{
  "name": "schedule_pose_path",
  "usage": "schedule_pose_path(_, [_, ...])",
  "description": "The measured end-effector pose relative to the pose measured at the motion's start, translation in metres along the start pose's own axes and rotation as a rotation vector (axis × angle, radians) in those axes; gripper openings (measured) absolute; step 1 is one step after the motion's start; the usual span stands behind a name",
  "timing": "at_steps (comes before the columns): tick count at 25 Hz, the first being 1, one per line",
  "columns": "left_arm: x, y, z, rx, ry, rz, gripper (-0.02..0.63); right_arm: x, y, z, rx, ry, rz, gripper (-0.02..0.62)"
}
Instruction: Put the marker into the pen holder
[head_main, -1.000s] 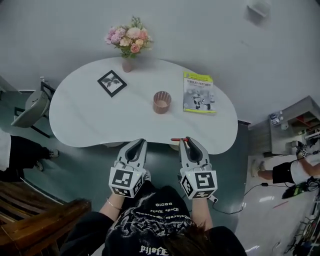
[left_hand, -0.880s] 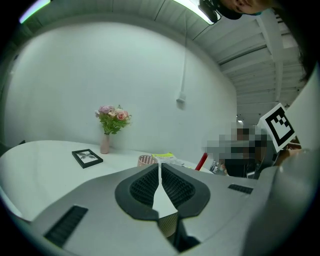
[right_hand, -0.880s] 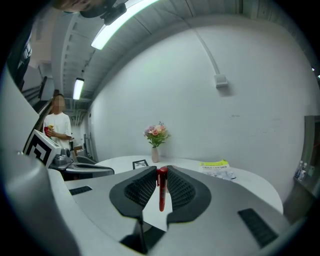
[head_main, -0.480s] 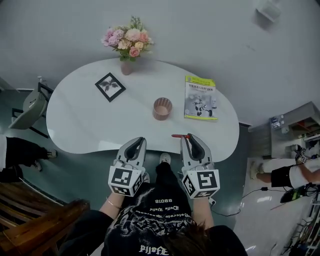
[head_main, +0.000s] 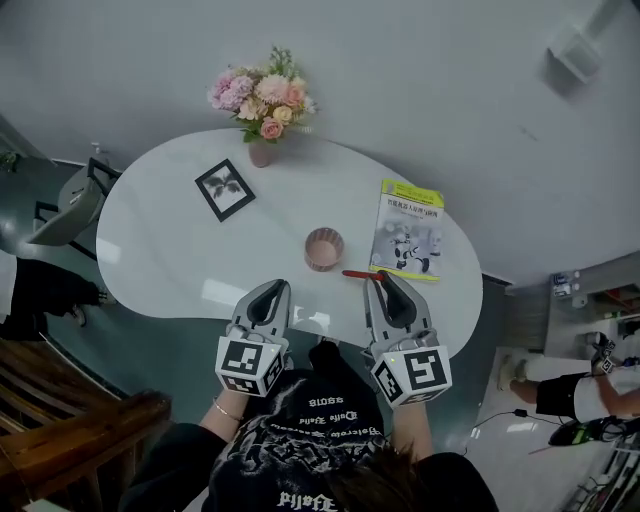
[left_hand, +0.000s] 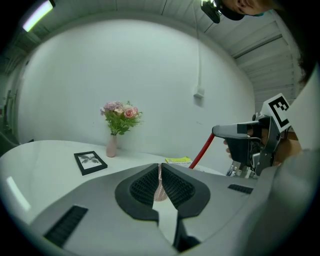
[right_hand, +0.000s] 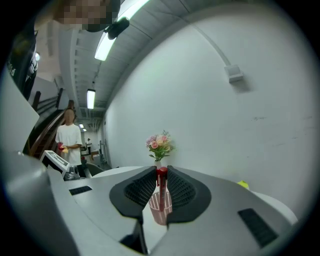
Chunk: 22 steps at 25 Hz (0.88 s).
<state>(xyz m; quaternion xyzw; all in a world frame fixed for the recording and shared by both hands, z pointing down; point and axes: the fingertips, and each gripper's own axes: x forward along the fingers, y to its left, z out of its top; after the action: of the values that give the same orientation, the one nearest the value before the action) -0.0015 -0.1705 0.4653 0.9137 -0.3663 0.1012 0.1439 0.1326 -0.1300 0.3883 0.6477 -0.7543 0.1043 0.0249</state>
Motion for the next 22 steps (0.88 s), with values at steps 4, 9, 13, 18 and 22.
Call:
schedule_pose_path(4, [0.016,0.004,0.005,-0.008,-0.010,0.048,0.035,0.024,-0.008,0.017,0.006,-0.012,0.115,0.087])
schedule_pose_path(9, [0.028,0.013,0.013,-0.021,-0.024,0.112,0.035,0.047,-0.007,0.022,-0.053,0.000,0.223,0.087])
schedule_pose_path(13, [0.036,0.021,0.016,-0.033,-0.030,0.159,0.035,0.062,-0.012,0.027,-0.055,-0.002,0.262,0.087])
schedule_pose_path(18, [0.040,0.024,0.014,-0.034,-0.010,0.180,0.035,0.078,-0.018,0.027,-0.037,0.010,0.274,0.087])
schedule_pose_path(22, [0.042,0.025,0.012,-0.036,-0.004,0.192,0.035,0.088,-0.024,0.017,-0.027,0.040,0.258,0.087])
